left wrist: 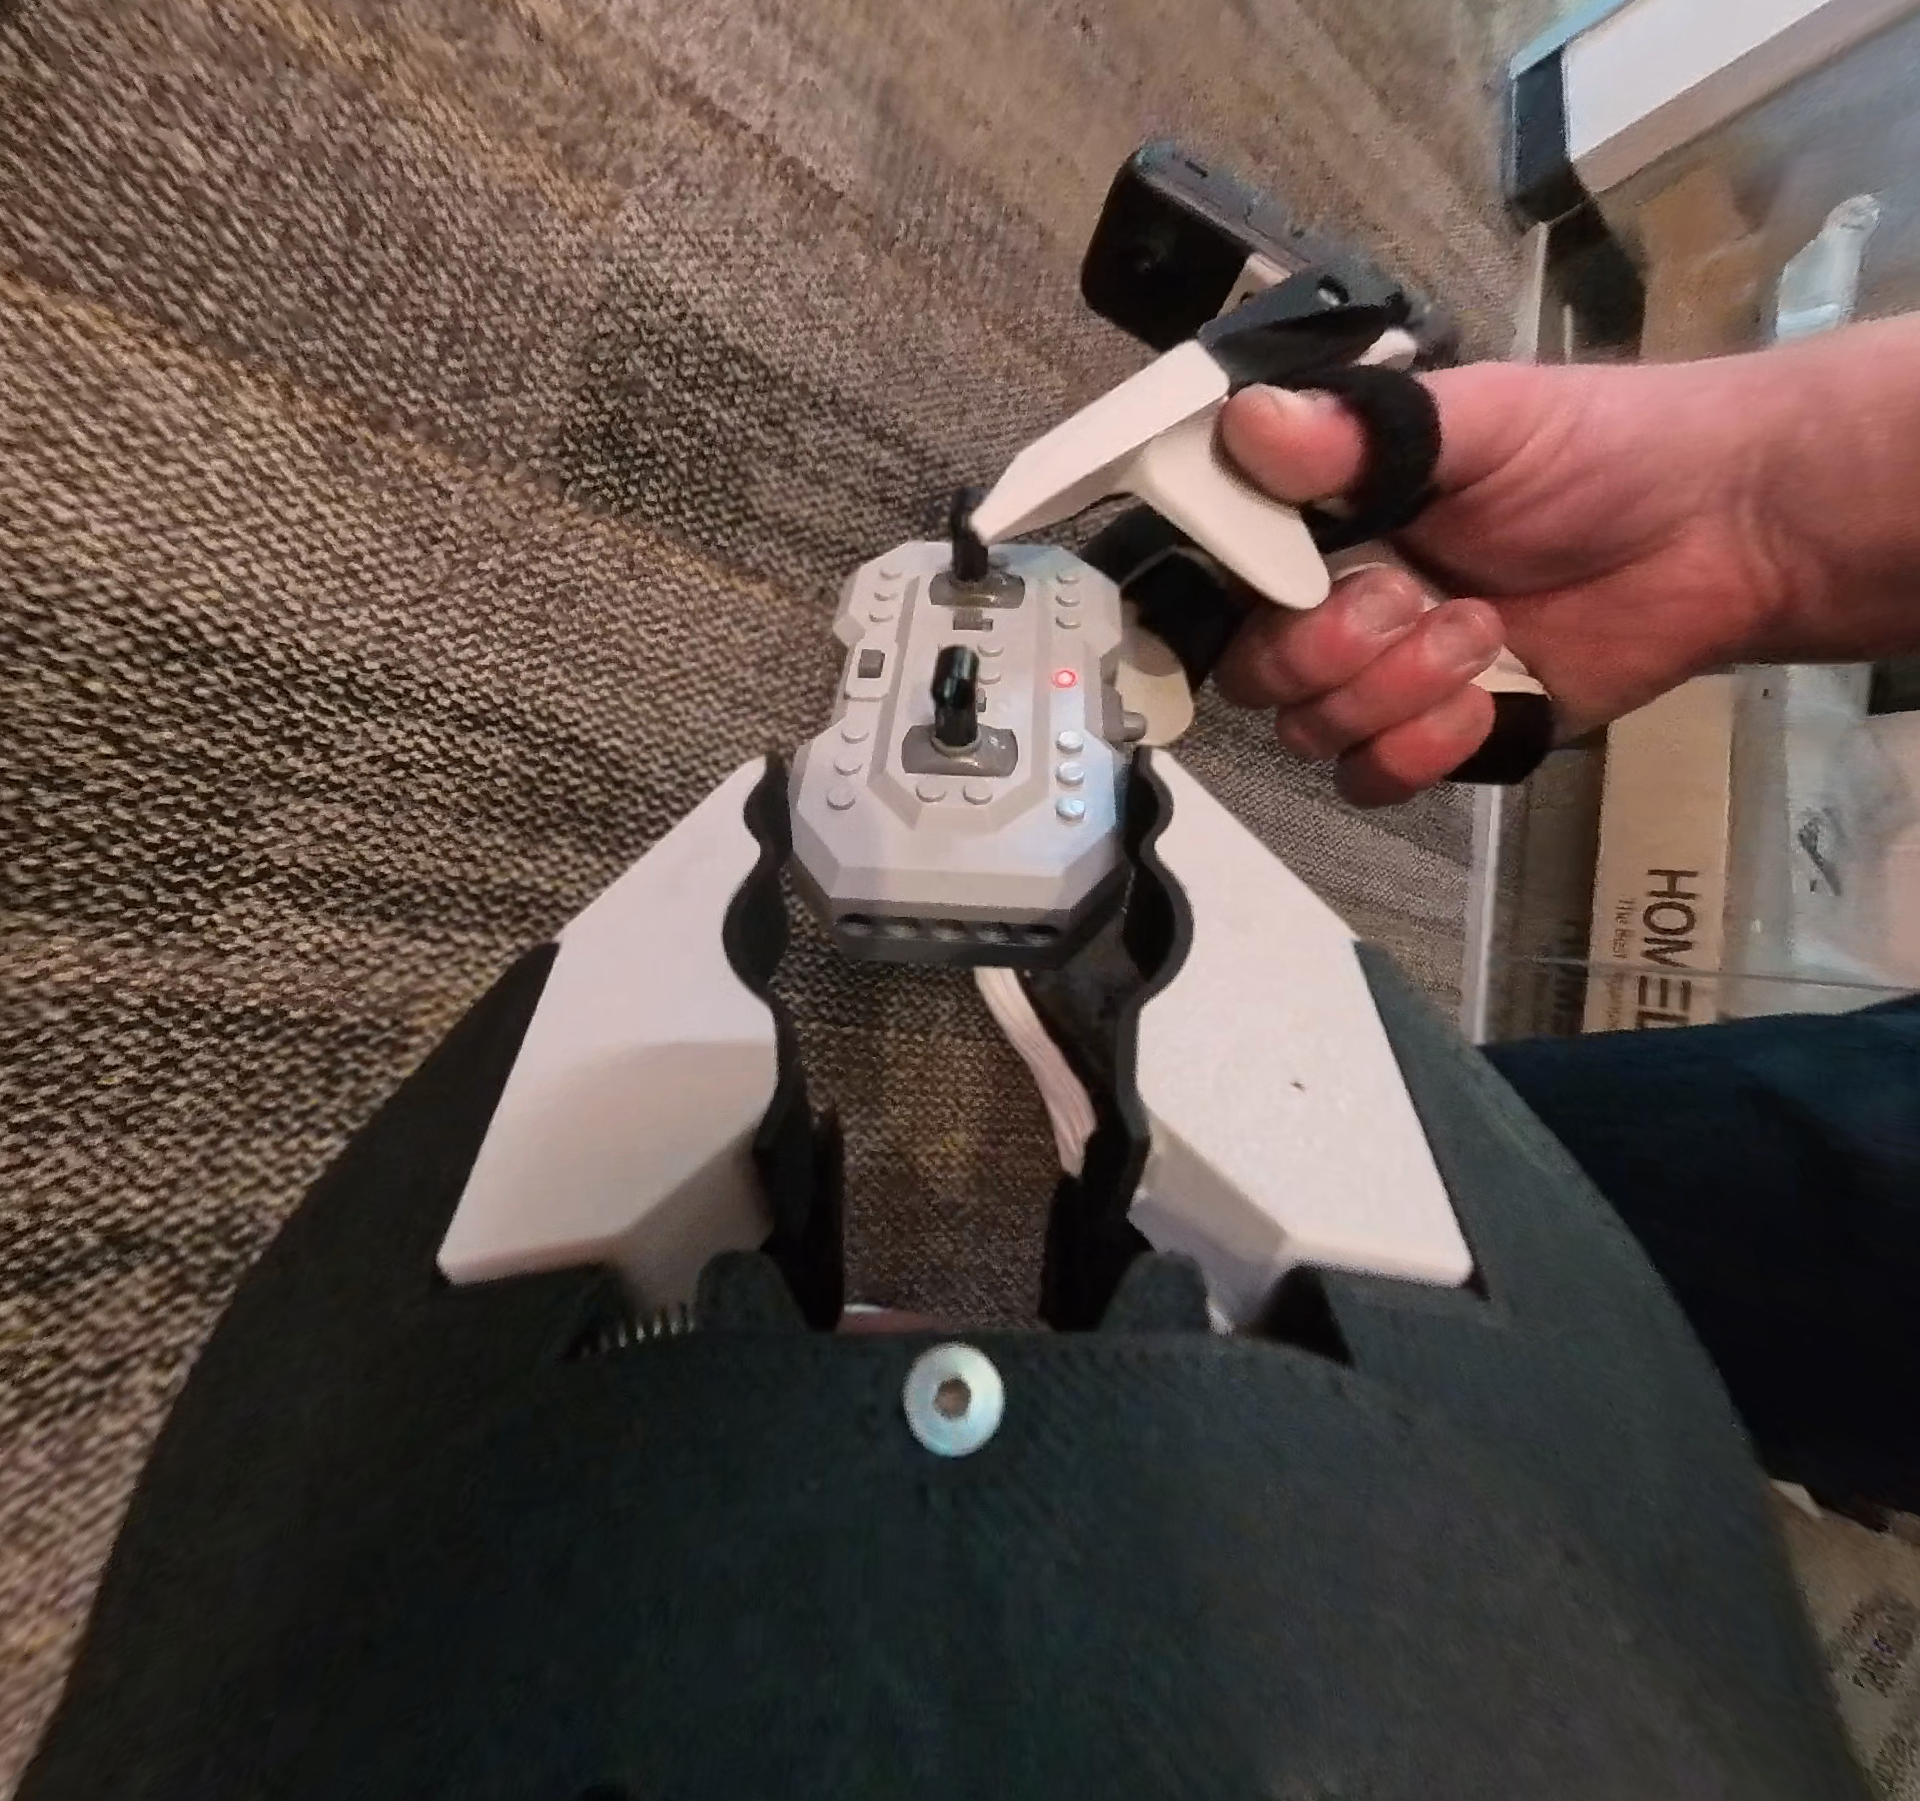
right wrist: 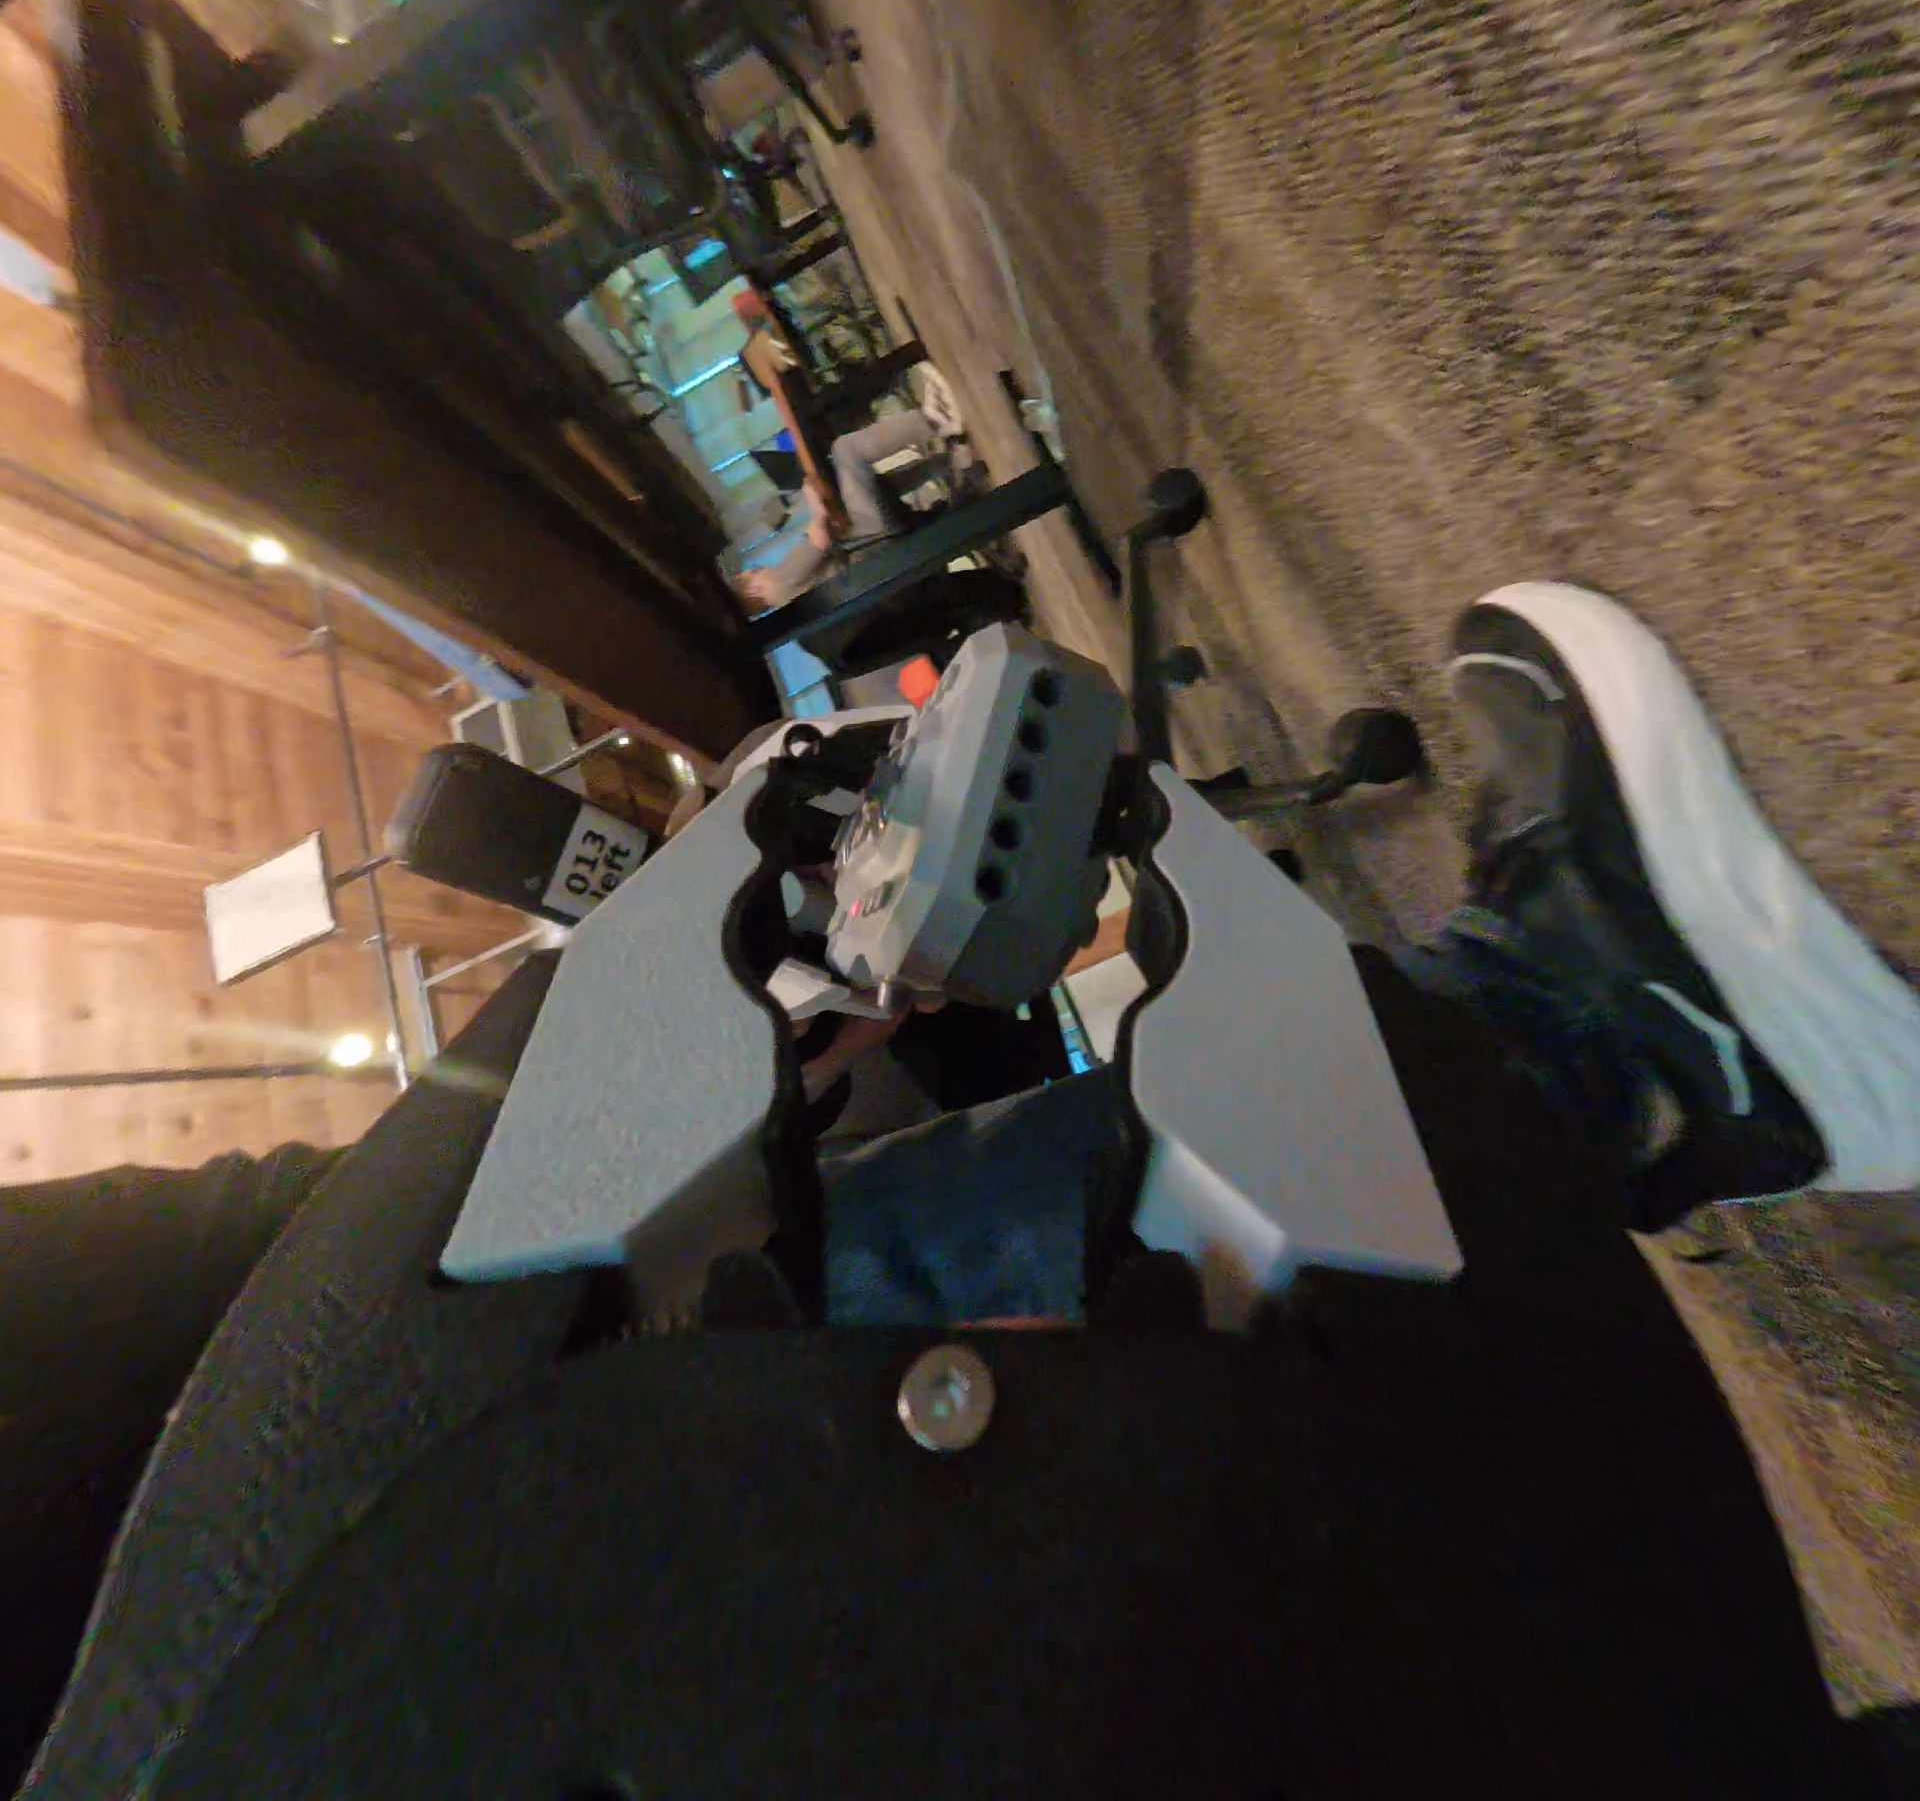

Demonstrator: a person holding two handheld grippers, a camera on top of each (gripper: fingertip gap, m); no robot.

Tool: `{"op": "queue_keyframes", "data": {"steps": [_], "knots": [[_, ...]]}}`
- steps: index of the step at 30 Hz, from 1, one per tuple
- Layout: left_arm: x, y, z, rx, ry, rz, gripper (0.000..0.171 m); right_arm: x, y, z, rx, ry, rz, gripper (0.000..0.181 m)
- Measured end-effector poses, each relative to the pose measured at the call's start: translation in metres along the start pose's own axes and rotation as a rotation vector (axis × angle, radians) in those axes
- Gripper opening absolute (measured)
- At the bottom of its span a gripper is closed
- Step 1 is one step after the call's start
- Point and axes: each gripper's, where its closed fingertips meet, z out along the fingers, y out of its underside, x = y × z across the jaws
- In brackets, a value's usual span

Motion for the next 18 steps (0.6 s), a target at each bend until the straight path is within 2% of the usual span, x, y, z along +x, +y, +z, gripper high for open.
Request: {"op": "queue_keyframes", "data": {"steps": [2, 4, 7, 8, 9, 10, 13, 14, 15, 16, 18], "knots": [[0.025, -0.017, -0.026, 0.016, -0.007, 0.005, 0.063, -0.033, 0.021, -0.008, -0.019, -0.039, -0.014, 0.061], [0.051, -0.04, -0.056, 0.05, -0.006, -0.023, 0.063, -0.071, 0.04, -0.017, -0.023, -0.047, -0.065, 0.047], [0.093, -0.088, -0.111, 0.114, -0.031, -0.008, 0.059, -0.147, 0.07, -0.027, -0.033, -0.097, -0.105, 0.047], [0.106, -0.105, -0.132, 0.135, -0.041, -0.014, 0.041, -0.172, 0.083, -0.028, -0.057, -0.096, -0.138, 0.046], [0.121, -0.123, -0.154, 0.167, -0.047, 0.007, 0.015, -0.198, 0.098, -0.027, -0.09, -0.096, -0.156, 0.046], [0.135, -0.14, -0.173, 0.18, -0.066, 0.027, 0.013, -0.226, 0.113, -0.024, -0.119, -0.116, -0.166, 0.046], [0.171, -0.181, -0.224, 0.172, -0.077, 0.082, 0.038, -0.303, 0.144, -0.013, -0.183, -0.127, -0.293, 0.046], [0.179, -0.202, -0.244, 0.204, -0.078, 0.082, 0.041, -0.327, 0.149, -0.011, -0.192, -0.165, -0.304, 0.046], [0.182, -0.221, -0.263, 0.233, -0.093, 0.075, 0.042, -0.348, 0.15, -0.008, -0.18, -0.195, -0.312, 0.046], [0.185, -0.234, -0.28, 0.234, -0.096, 0.076, 0.053, -0.369, 0.151, -0.004, -0.172, -0.23, -0.318, 0.046], [0.189, -0.265, -0.32, 0.286, -0.108, 0.1, 0.062, -0.41, 0.153, 0.007, -0.151, -0.295, -0.326, 0.045]]}}
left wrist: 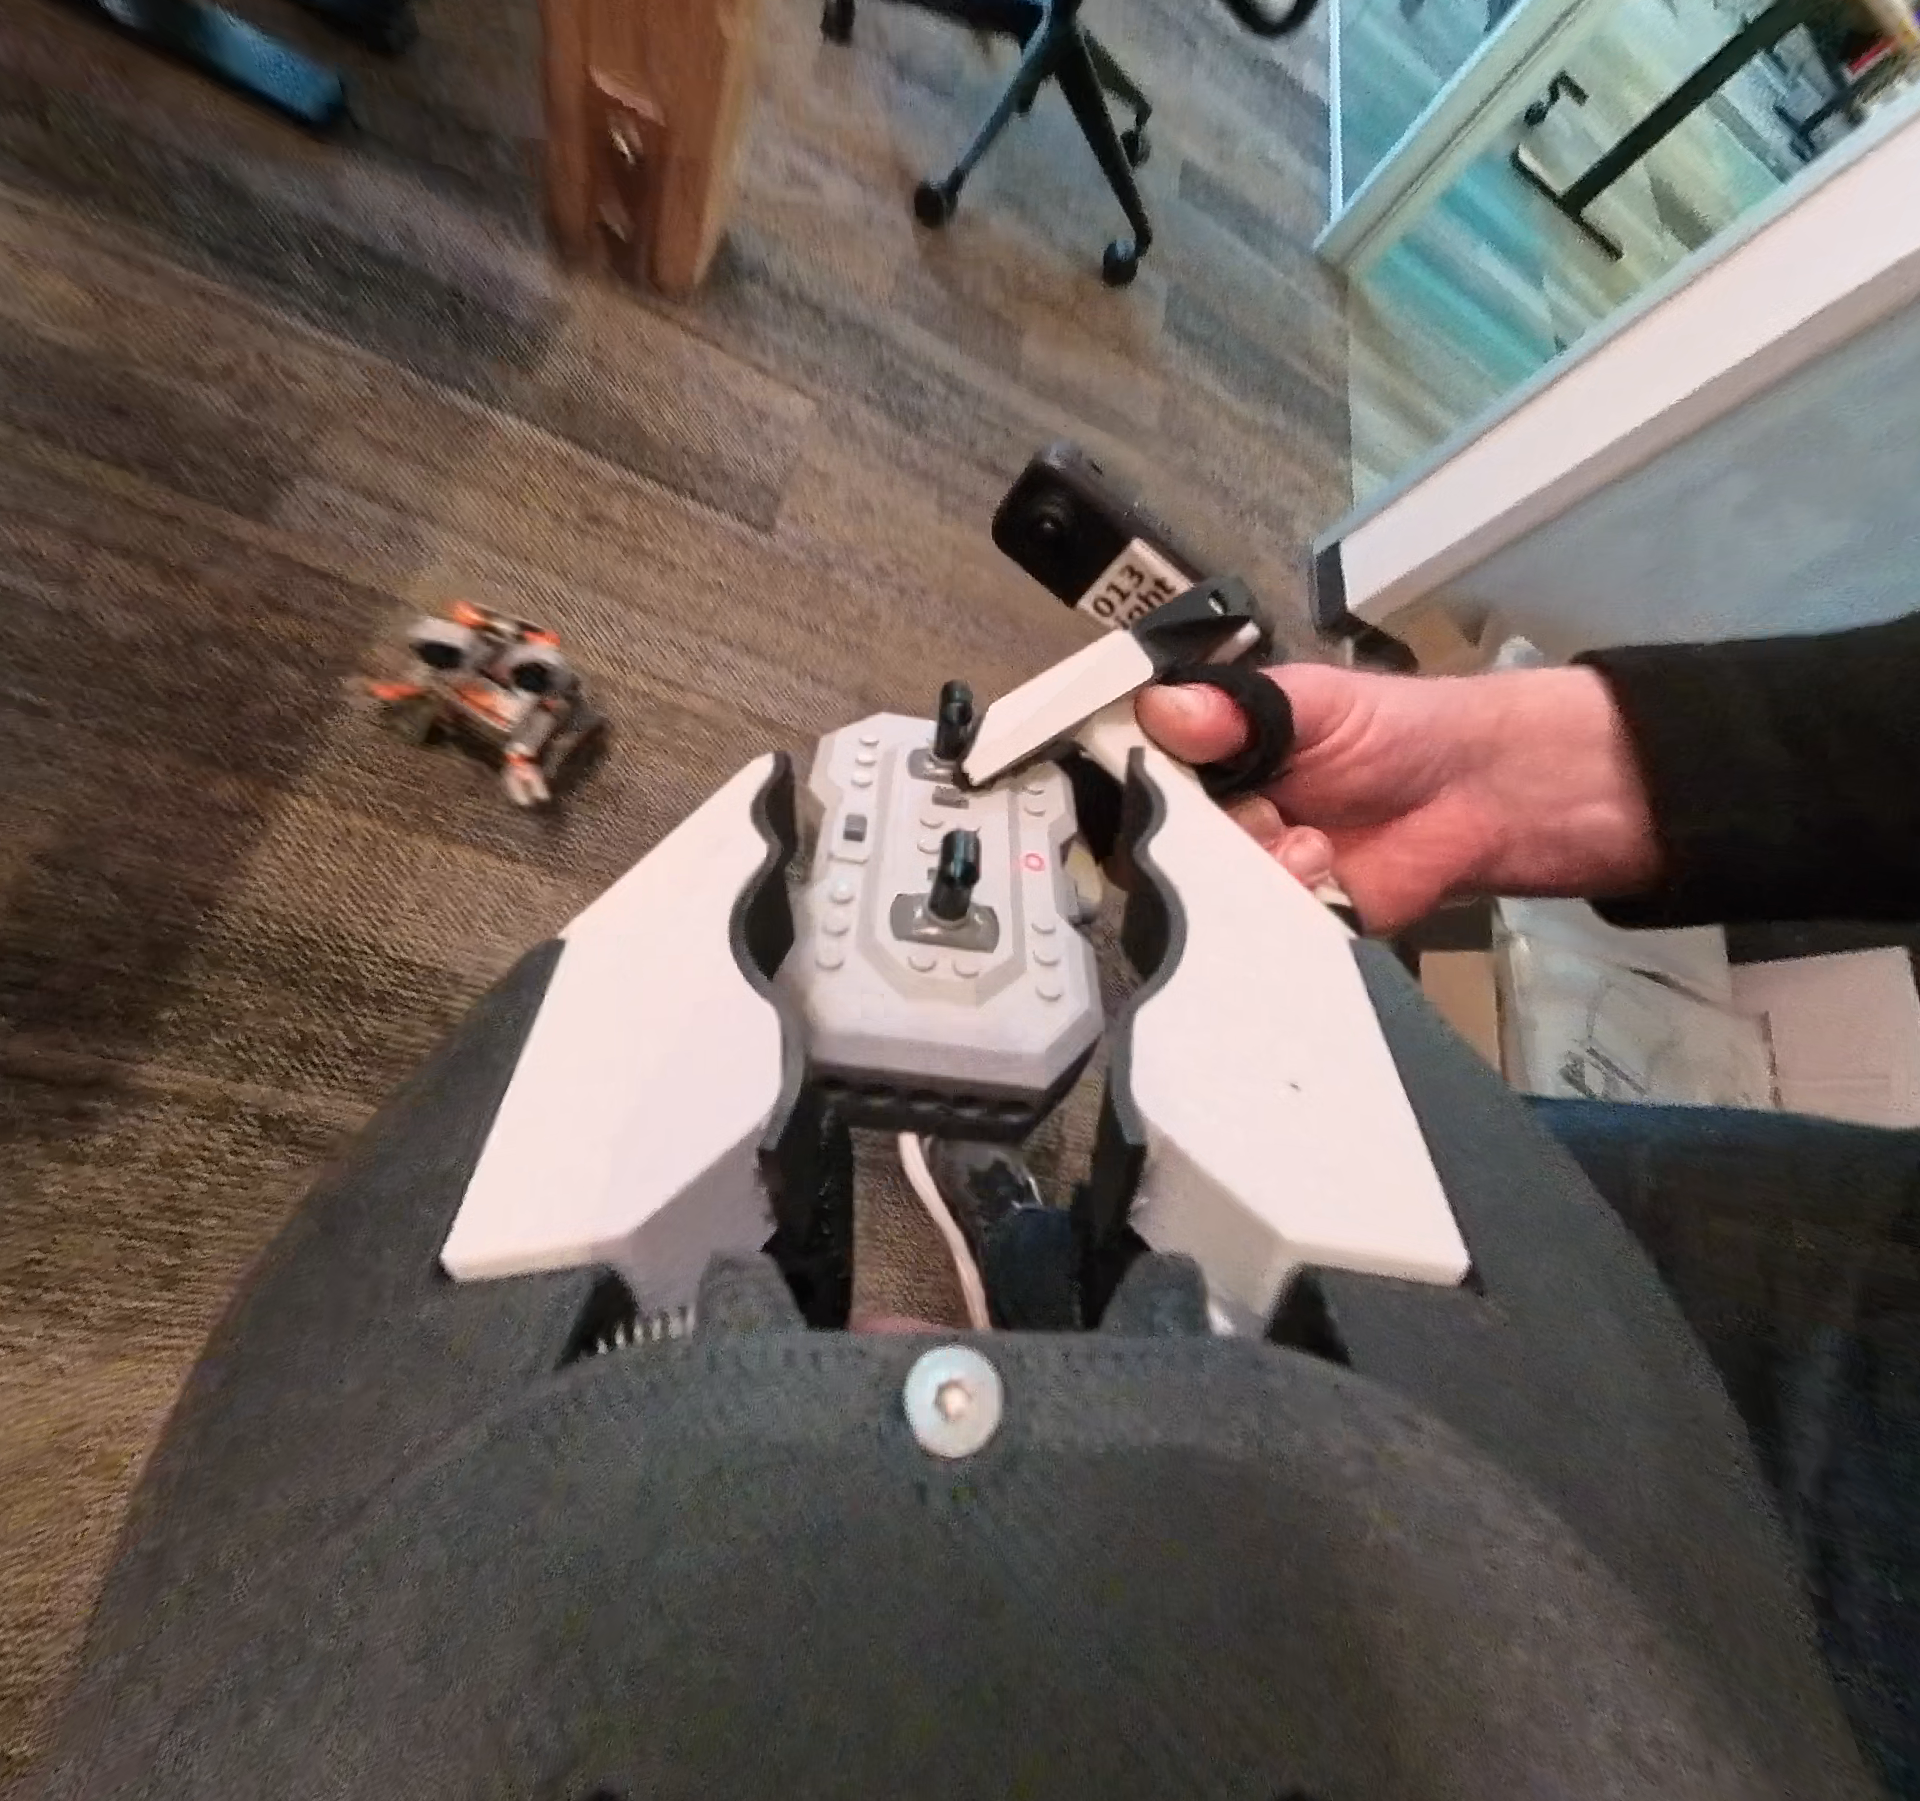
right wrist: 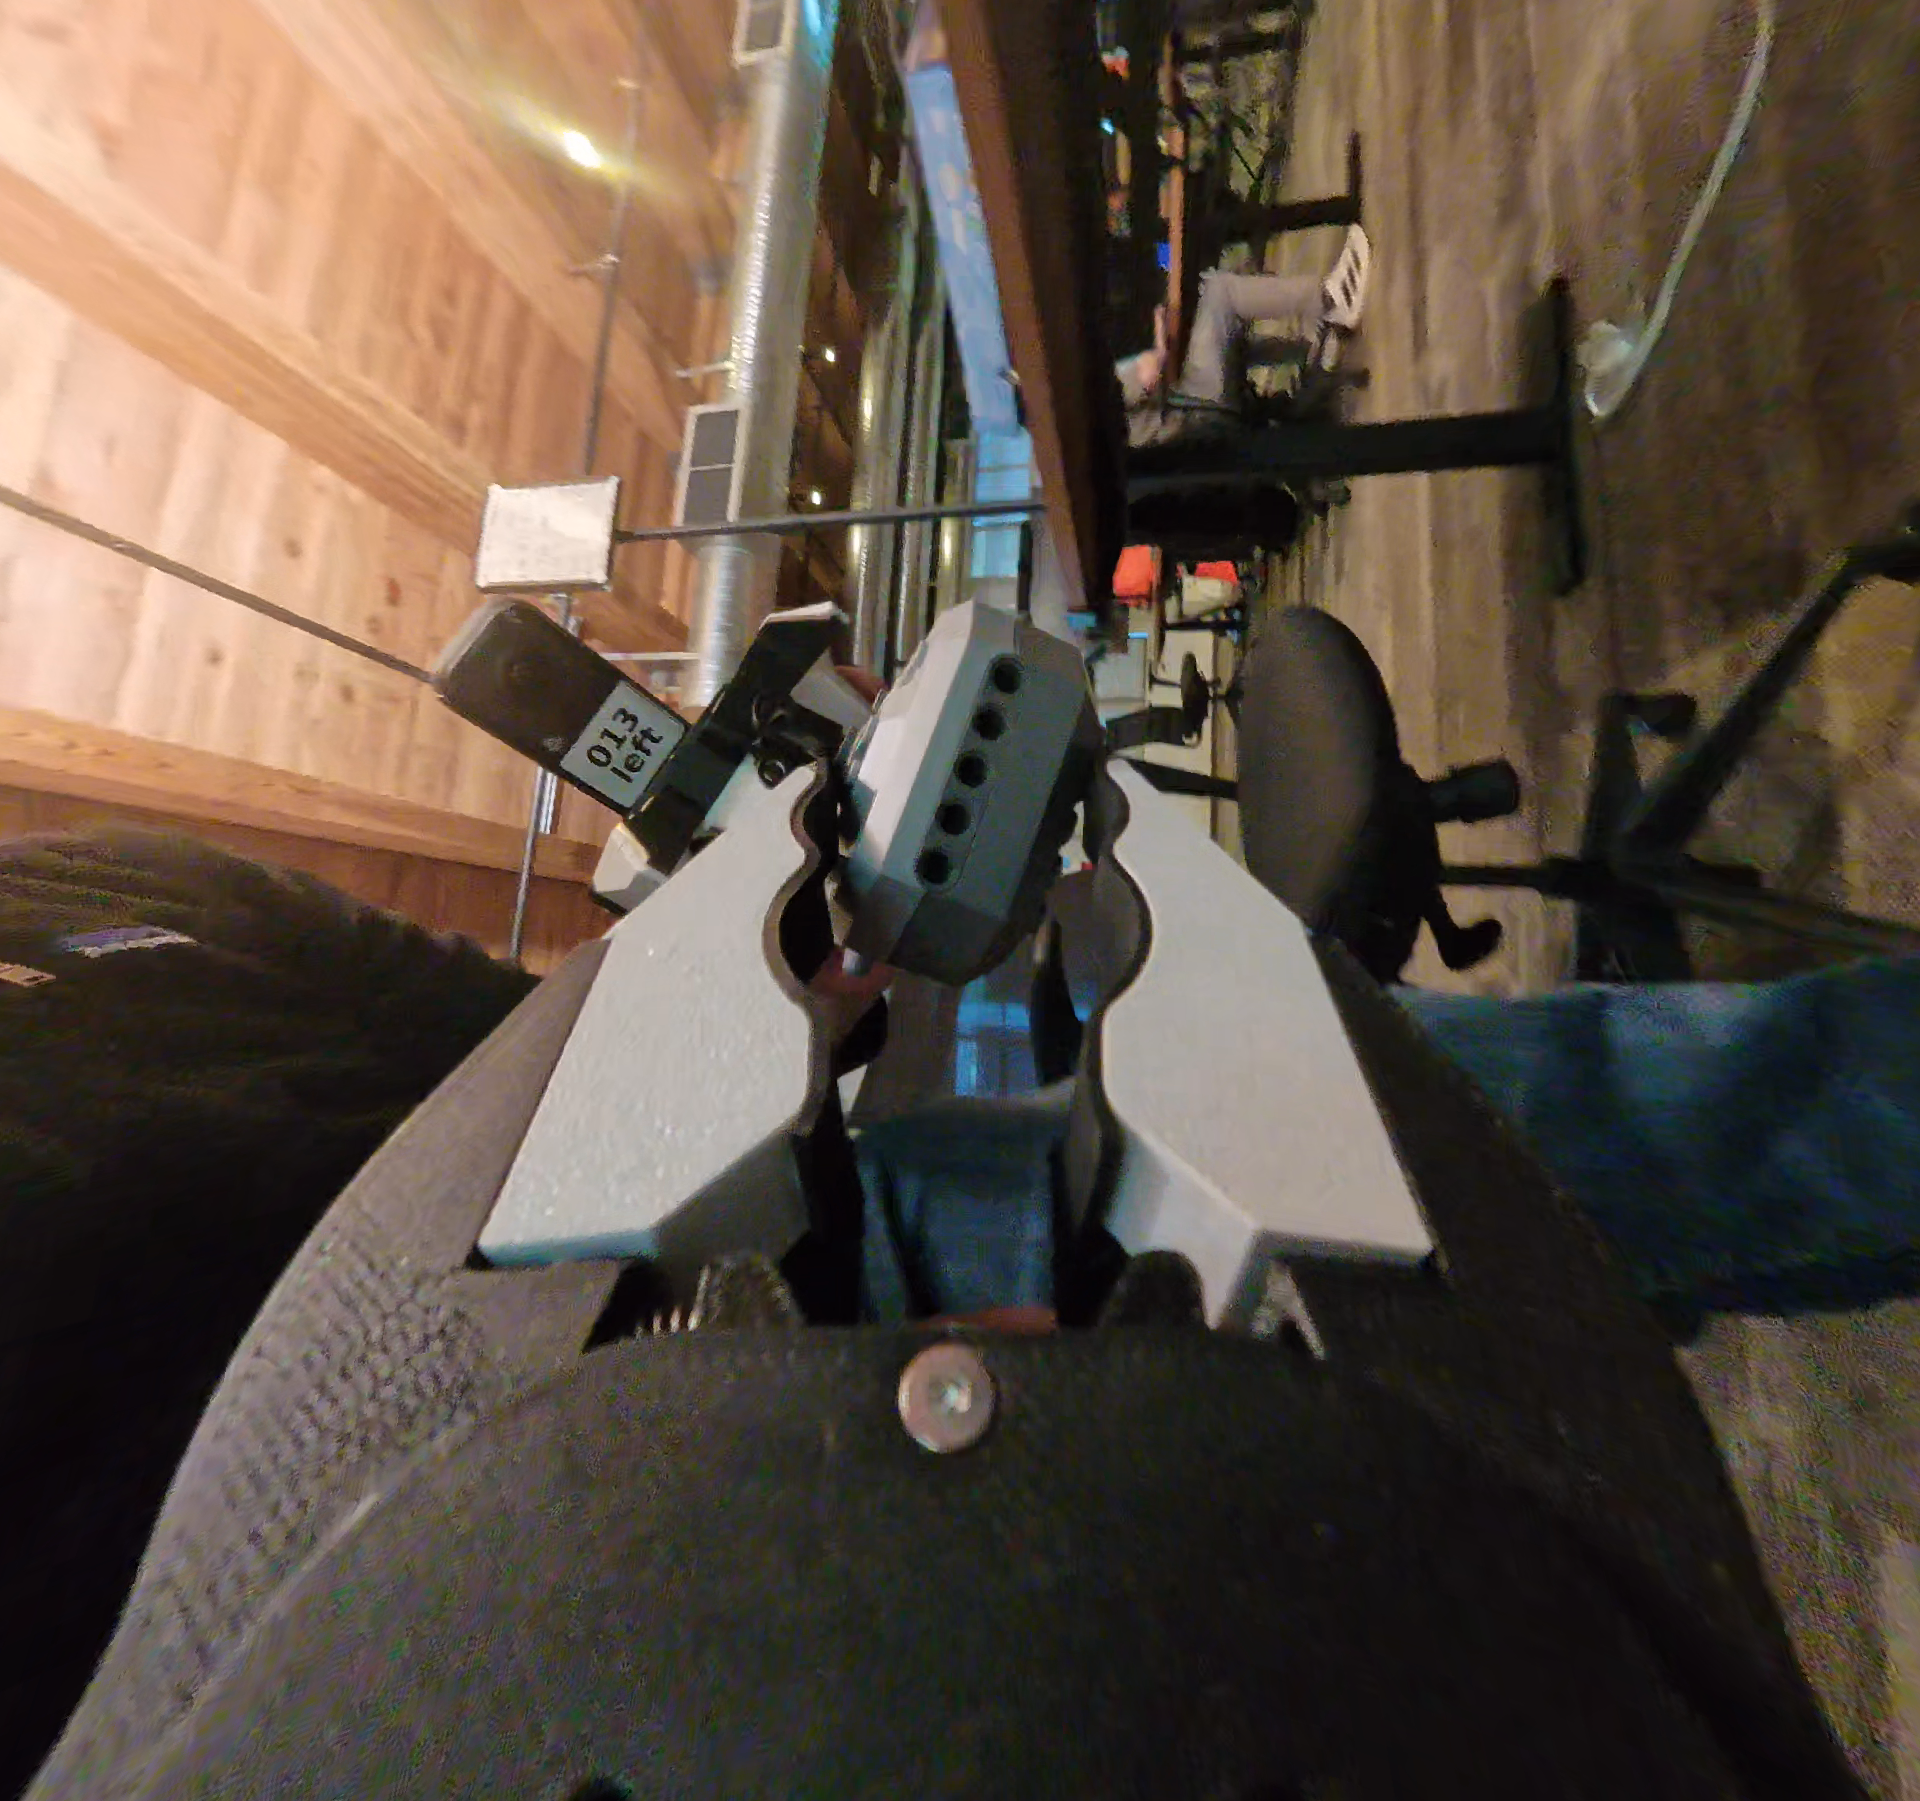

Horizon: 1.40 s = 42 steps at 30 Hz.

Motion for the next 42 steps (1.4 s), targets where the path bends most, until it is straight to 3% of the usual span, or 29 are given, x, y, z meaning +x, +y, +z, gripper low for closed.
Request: {"op": "queue_keyframes", "data": {"steps": [3, 6, 10, 12, 15, 21, 33, 38, 42], "knots": [[-0.028, -0.043, -0.045, 0.035, -0.063, 0.001, 0.088, -0.048, -0.019, 0.036, 0.044, -0.055, -0.064, 0.045], [-0.056, -0.063, -0.075, -0.014, 0.004, -0.087, 0.102, -0.085, -0.039, 0.071, 0.099, -0.064, -0.115, 0.046], [-0.071, -0.099, -0.1, -0.048, 0.228, -0.269, 0.091, -0.129, -0.06, 0.12, 0.202, -0.03, -0.191, 0.046], [-0.072, -0.116, -0.114, -0.095, 0.306, -0.267, 0.097, -0.15, -0.067, 0.147, 0.248, -0.014, -0.221, 0.046], [-0.08, -0.151, -0.139, -0.092, 0.397, -0.23, 0.085, -0.178, -0.081, 0.179, 0.322, -0.002, -0.264, 0.046], [-0.092, -0.204, -0.161, -0.04, 0.434, -0.208, 0.074, -0.222, -0.11, 0.206, 0.361, 0.001, -0.356, 0.046], [-0.098, -0.252, -0.178, -0.034, 0.381, -0.13, 0.071, -0.26, -0.131, 0.224, 0.319, -0.142, -0.398, 0.045], [-0.106, -0.253, -0.19, -0.06, 0.434, -0.075, 0.071, -0.263, -0.132, 0.238, 0.335, -0.127, -0.431, 0.045], [-0.133, -0.249, -0.212, -0.066, 0.483, -0.054, 0.07, -0.255, -0.133, 0.27, 0.368, -0.1, -0.461, 0.045]]}}
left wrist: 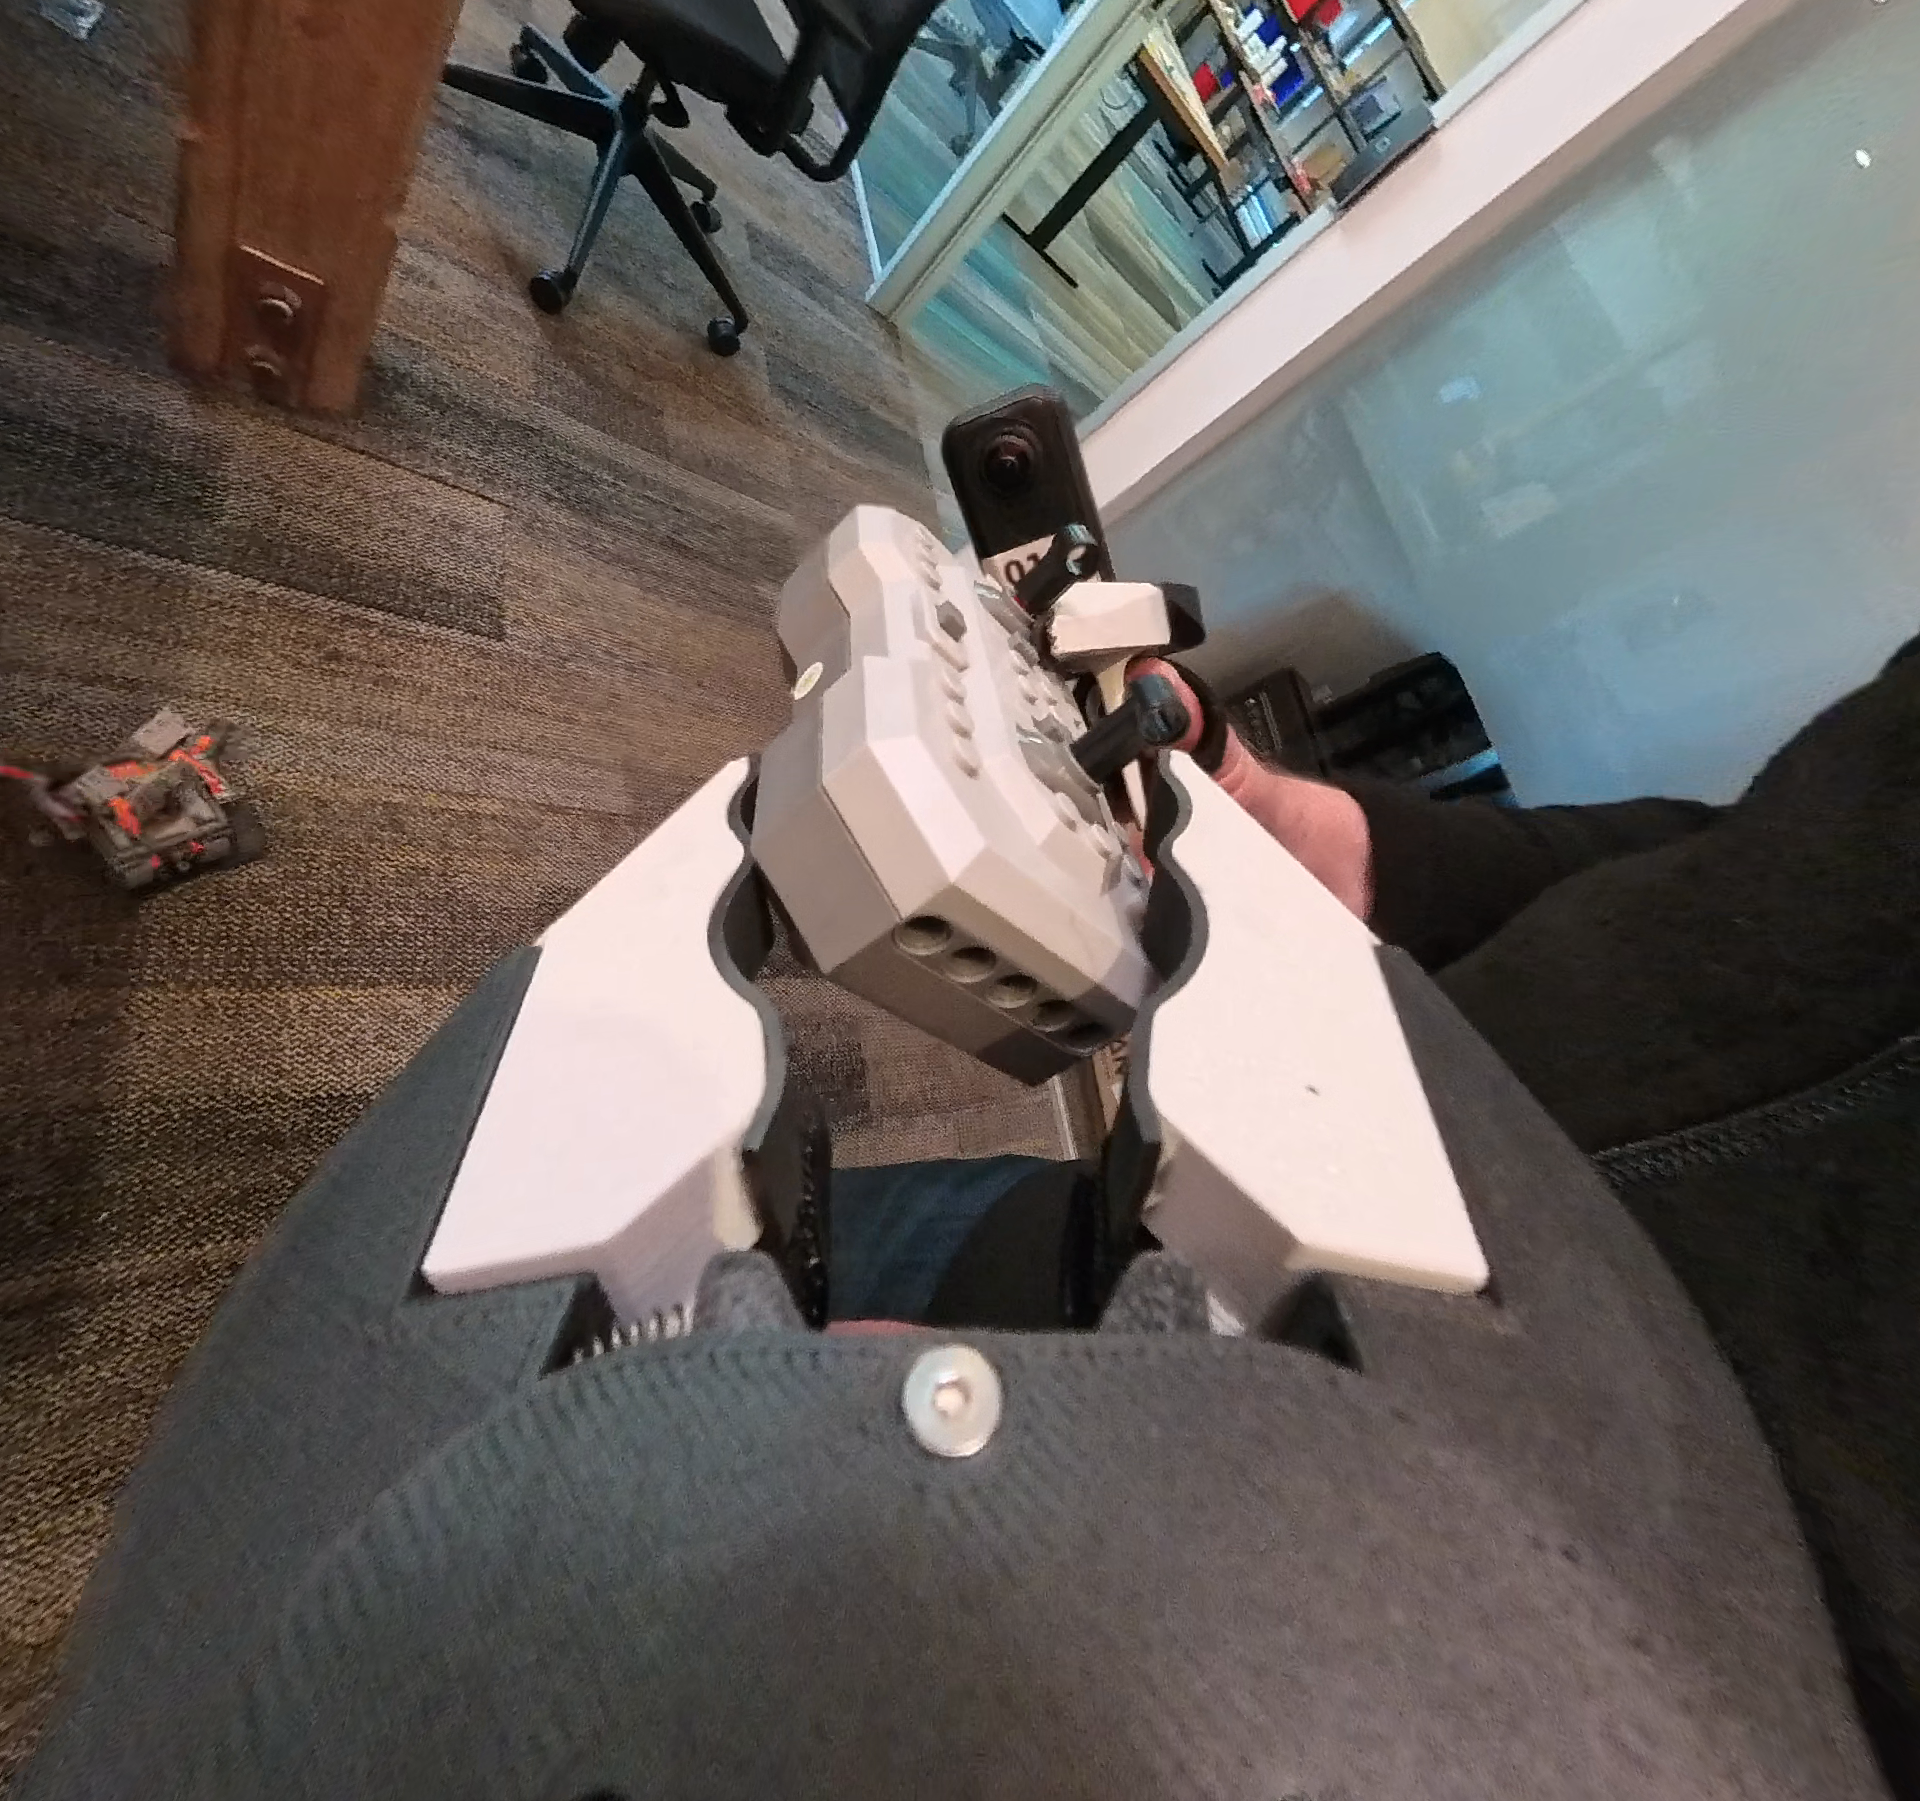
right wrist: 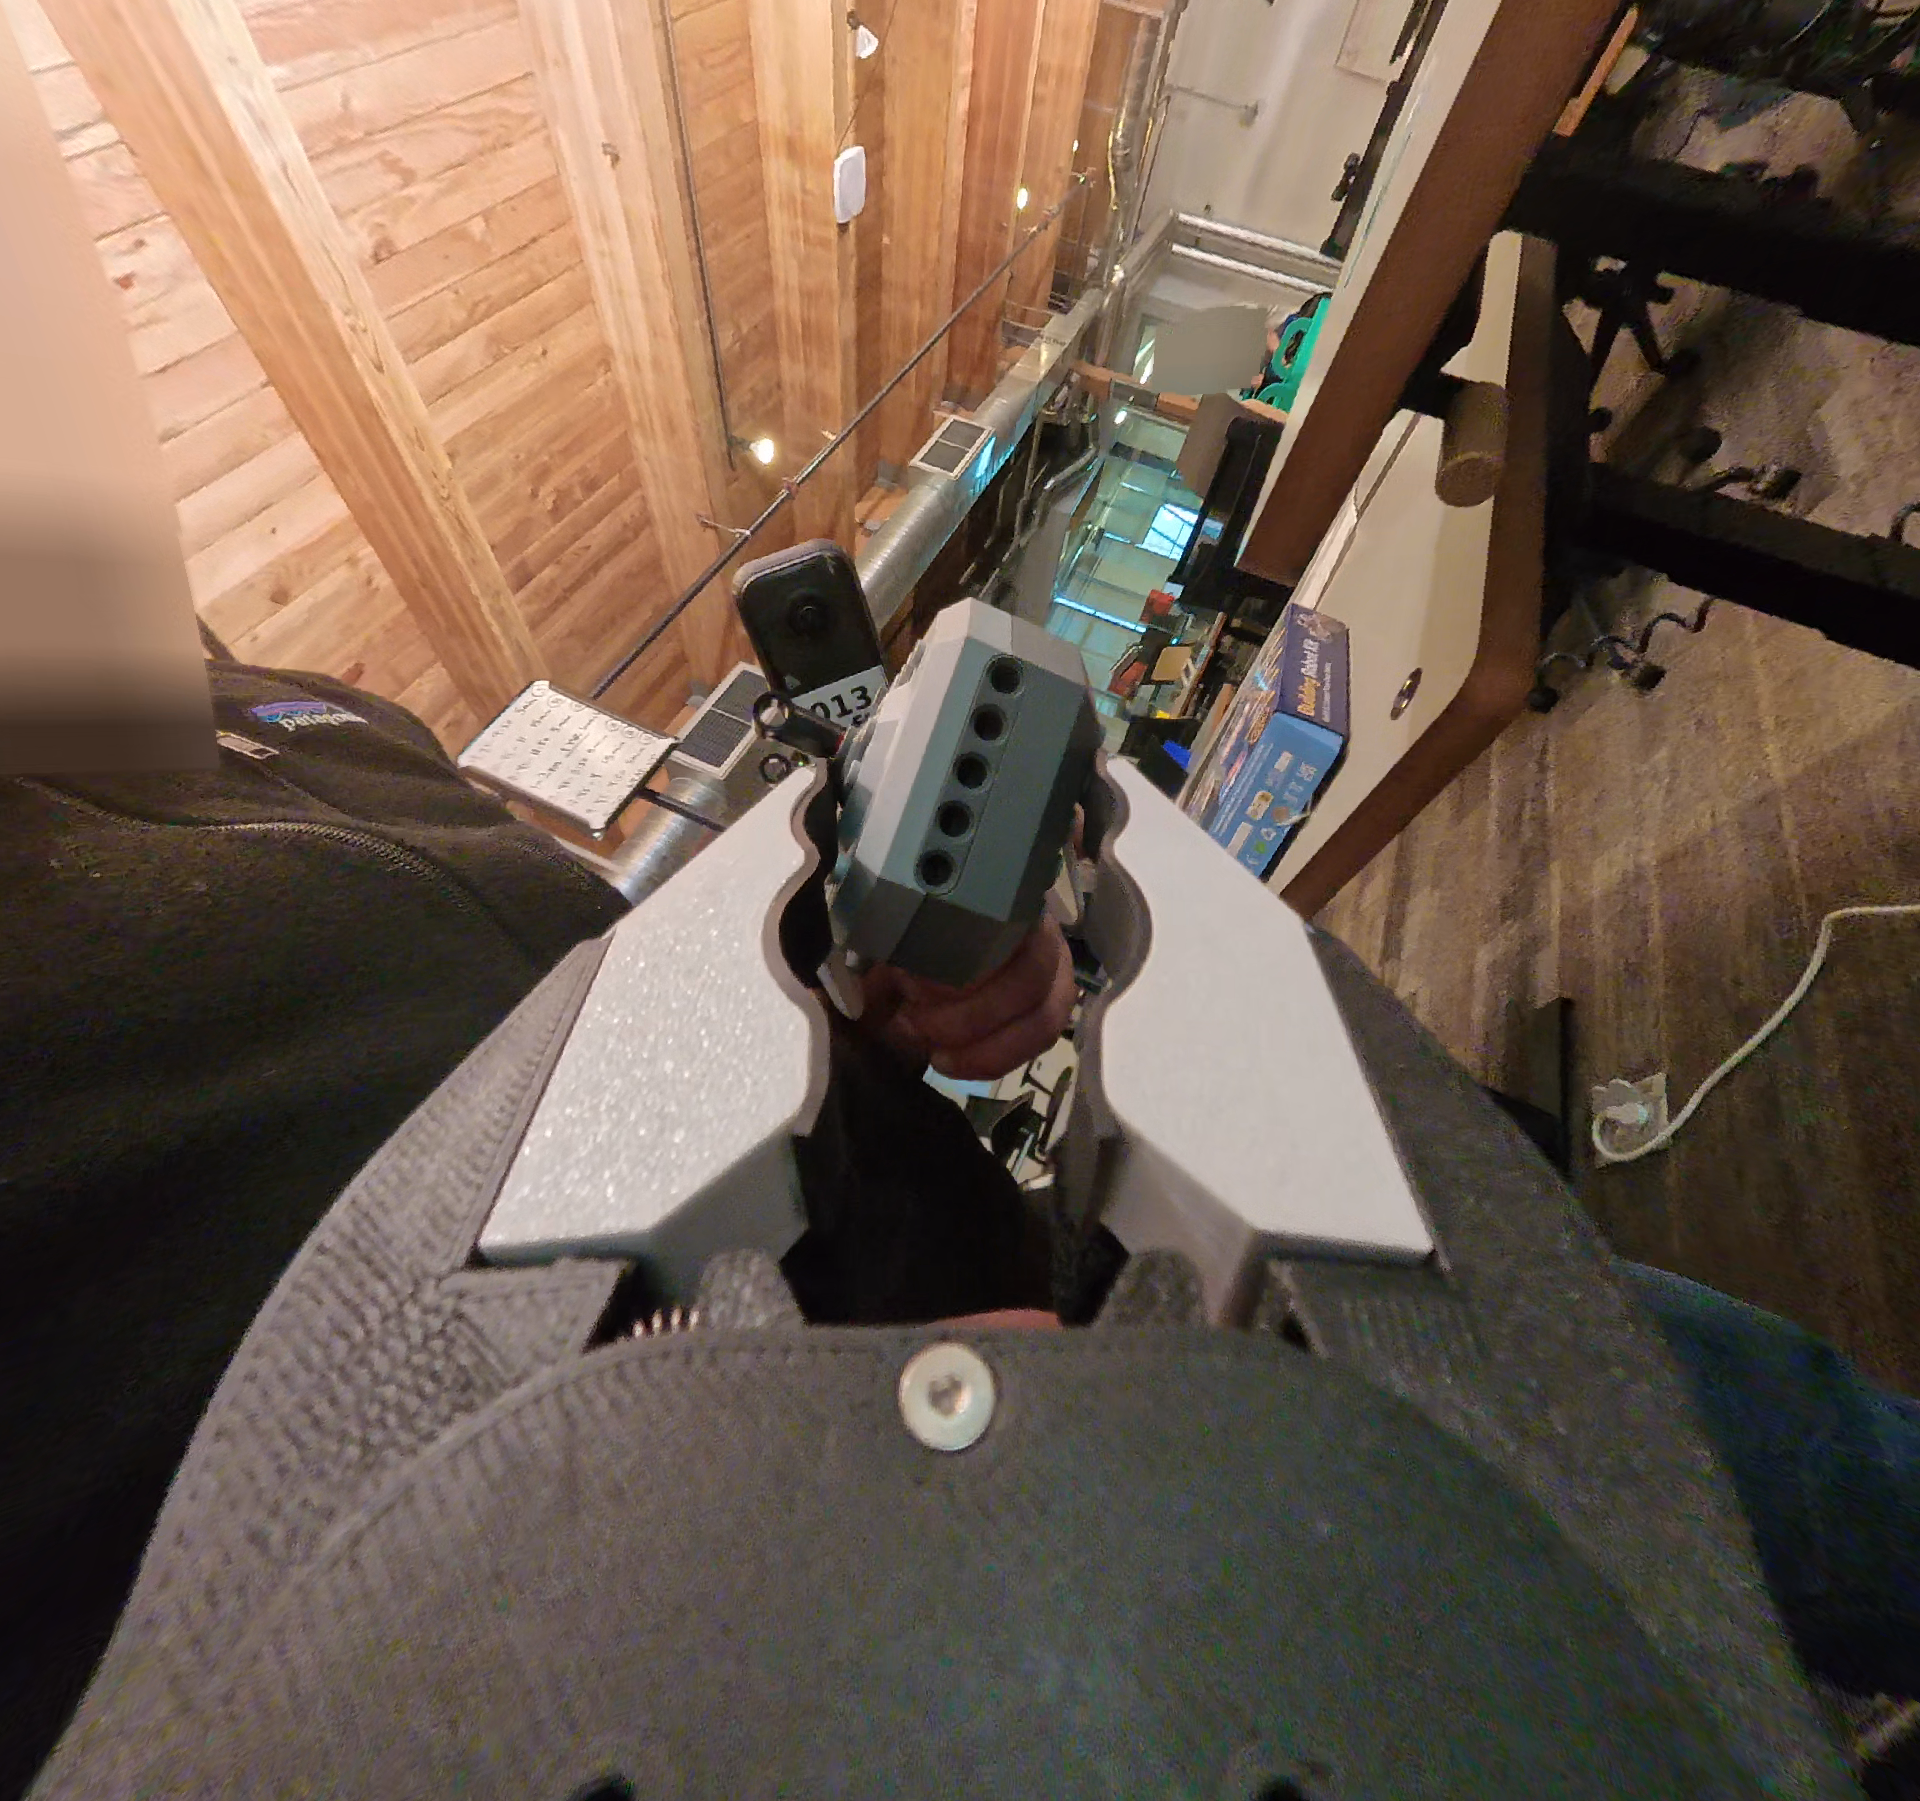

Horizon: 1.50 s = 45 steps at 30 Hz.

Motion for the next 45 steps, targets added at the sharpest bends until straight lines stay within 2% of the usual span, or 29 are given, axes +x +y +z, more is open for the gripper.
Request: {"op": "queue_keyframes", "data": {"steps": [5, 11, 14, 17, 20, 21, 23, 25, 31, 35, 39, 45], "knots": [[-0.027, 0.011, -0.061, -0.043, 0.131, 0.032, 0.069, 0.019, 0.031, 0.055, 0.081, 0.061, -0.069, 0.046], [-0.054, 0.045, -0.145, -0.189, 0.312, 0.098, 0.069, 0.04, 0.089, 0.121, 0.289, 0.149, -0.122, 0.045], [-0.058, 0.059, -0.173, -0.221, 0.371, 0.046, 0.069, 0.046, 0.114, 0.14, 0.386, 0.185, -0.101, 0.045], [-0.053, 0.073, -0.185, -0.227, 0.411, 0.033, 0.067, 0.046, 0.137, 0.142, 0.425, 0.19, -0.108, 0.046], [-0.044, 0.103, -0.18, -0.277, 0.425, 0.091, 0.057, 0.047, 0.156, 0.134, 0.405, 0.189, -0.147, 0.05], [-0.038, 0.112, -0.176, -0.282, 0.434, 0.097, 0.057, 0.043, 0.161, 0.13, 0.408, 0.164, -0.162, 0.043], [-0.028, 0.122, -0.167, -0.273, 0.43, 0.091, 0.057, 0.037, 0.168, 0.117, 0.423, 0.12, -0.163, 0.041], [-0.015, 0.132, -0.159, -0.28, 0.425, 0.15, 0.057, 0.028, 0.176, 0.102, 0.422, 0.107, -0.203, 0.04], [0.034, 0.144, -0.134, -0.257, 0.412, 0.243, 0.056, -0.012, 0.185, 0.062, 0.359, 0.03, -0.287, 0.039], [0.045, 0.148, -0.121, -0.243, 0.463, 0.278, 0.056, -0.02, 0.184, 0.047, 0.364, 0.066, -0.349, 0.04], [0.03, 0.154, -0.109, -0.259, 0.545, 0.306, 0.056, -0.002, 0.18, 0.037, 0.42, 0.098, -0.39, 0.039], [-0.031, 0.176, -0.074, -0.307, 0.625, 0.35, 0.056, 0.07, 0.168, 0.015, 0.448, 0.112, -0.393, 0.039]]}}
